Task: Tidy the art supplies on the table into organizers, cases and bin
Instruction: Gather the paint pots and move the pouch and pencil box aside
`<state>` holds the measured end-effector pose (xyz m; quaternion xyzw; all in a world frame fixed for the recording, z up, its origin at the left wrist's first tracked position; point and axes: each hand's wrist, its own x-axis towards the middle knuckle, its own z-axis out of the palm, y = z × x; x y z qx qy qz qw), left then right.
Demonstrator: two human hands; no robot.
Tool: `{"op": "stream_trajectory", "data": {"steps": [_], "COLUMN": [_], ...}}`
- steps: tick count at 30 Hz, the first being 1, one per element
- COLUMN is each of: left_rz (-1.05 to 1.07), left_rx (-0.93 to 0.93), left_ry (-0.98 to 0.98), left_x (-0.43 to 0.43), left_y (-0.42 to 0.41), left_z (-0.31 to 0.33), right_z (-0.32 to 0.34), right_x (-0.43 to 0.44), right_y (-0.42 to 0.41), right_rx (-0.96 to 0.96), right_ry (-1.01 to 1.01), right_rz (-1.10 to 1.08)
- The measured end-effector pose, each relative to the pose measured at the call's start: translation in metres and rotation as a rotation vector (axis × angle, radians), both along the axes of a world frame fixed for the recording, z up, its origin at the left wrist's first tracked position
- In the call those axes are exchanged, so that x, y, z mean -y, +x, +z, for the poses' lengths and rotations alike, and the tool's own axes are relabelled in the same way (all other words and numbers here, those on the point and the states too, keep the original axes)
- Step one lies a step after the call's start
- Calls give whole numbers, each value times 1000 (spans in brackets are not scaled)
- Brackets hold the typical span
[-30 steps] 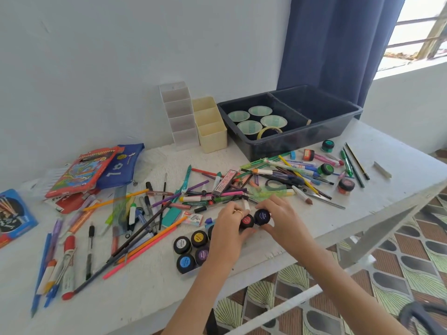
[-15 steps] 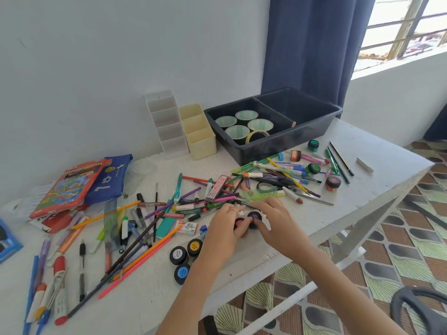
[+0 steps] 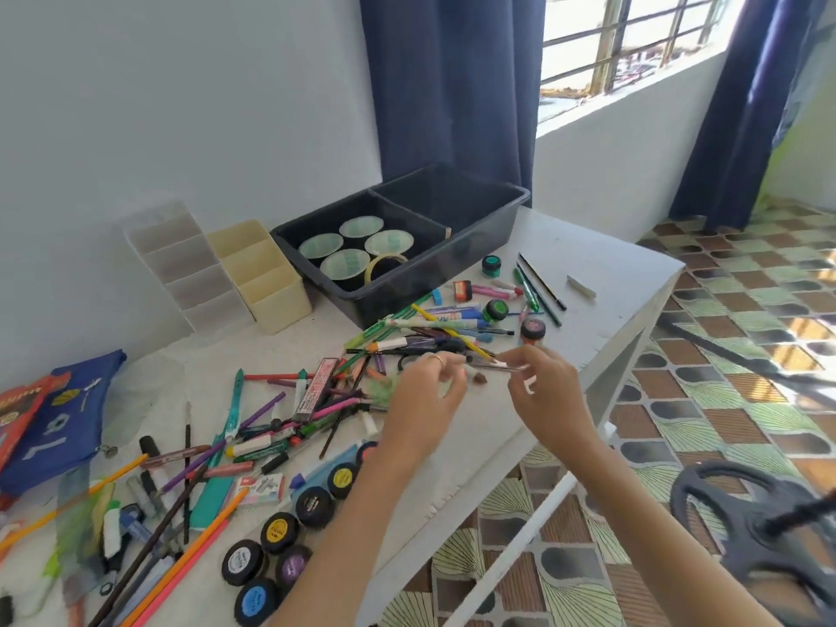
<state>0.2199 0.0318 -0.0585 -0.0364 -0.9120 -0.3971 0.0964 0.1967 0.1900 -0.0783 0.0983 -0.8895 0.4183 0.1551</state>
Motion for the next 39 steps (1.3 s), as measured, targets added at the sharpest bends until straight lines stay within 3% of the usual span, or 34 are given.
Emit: {"op": "stream_trajectory", "data": {"steps": [6, 14, 19, 27, 39], "left_rz": [30, 111, 164, 349, 596], "left_rx": [-1, 22, 60, -119, -210], "left_ry": [-29, -229, -291, 122, 234], "left_x": [-40, -67, -74, -84, -44], "left_y": [-66, -138, -152, -130, -36], "left_z": [-3, -20, -29, -16, 6], "right_z": [-10, -23, -30, -21, -1], "right_x": [-37, -52, -57, -56, 4], "right_y": [-59, -114, -127, -129, -81], "right_rx": [53, 179, 142, 16, -24], "right_ry": [41, 187, 141, -59, -144], "right_rz": [-27, 161, 227, 346, 563]}}
